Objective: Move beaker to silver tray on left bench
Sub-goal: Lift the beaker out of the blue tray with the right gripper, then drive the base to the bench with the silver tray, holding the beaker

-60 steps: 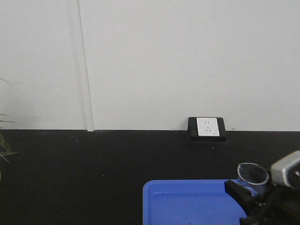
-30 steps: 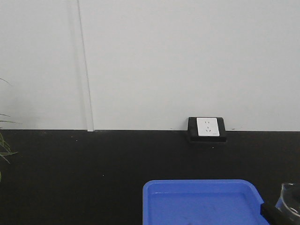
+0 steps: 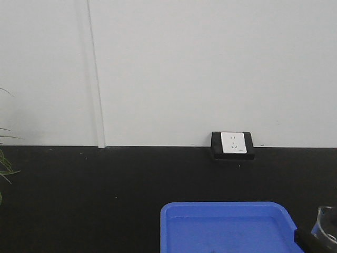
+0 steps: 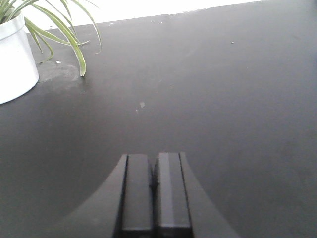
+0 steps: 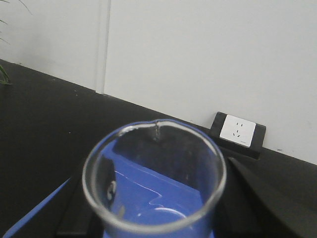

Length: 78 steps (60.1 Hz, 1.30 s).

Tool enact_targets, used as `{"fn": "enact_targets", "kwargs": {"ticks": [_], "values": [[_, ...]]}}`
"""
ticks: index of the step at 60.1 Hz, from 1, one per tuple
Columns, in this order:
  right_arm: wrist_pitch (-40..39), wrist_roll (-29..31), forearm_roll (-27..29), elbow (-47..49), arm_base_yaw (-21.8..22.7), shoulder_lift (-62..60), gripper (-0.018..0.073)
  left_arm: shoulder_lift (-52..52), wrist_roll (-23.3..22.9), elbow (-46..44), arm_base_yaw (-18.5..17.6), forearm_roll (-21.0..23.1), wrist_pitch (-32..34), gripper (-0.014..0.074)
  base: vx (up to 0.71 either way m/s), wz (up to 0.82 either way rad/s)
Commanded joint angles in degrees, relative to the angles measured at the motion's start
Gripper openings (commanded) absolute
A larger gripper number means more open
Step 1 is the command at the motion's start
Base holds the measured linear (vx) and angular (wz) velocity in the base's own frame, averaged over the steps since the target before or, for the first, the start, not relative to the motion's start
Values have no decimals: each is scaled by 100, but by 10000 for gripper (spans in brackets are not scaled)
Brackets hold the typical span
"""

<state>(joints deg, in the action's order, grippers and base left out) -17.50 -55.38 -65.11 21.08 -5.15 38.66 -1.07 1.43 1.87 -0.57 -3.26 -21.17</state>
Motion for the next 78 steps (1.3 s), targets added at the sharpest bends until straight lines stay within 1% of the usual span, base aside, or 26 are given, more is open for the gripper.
{"fn": "enact_targets", "kwargs": {"ticks": [1,26,44,56,78], "values": [[-171,1,104,168,19,-25,-14,-40,-10,114,-32,16,431,1,0,0],[-159,1,104,168,19,-25,-14,-40,-10,114,-32,16,431,1,-3,2],[-155,1,104,168,19,6,-14,-40,-10,114,-32,16,431,1,-21,9],[-155,1,104,168,19,6,-14,-40,-10,114,-32,16,431,1,-28,29],[-153,1,104,168,19,6,-14,-40,-10,114,-32,16,431,1,-32,46]]}}
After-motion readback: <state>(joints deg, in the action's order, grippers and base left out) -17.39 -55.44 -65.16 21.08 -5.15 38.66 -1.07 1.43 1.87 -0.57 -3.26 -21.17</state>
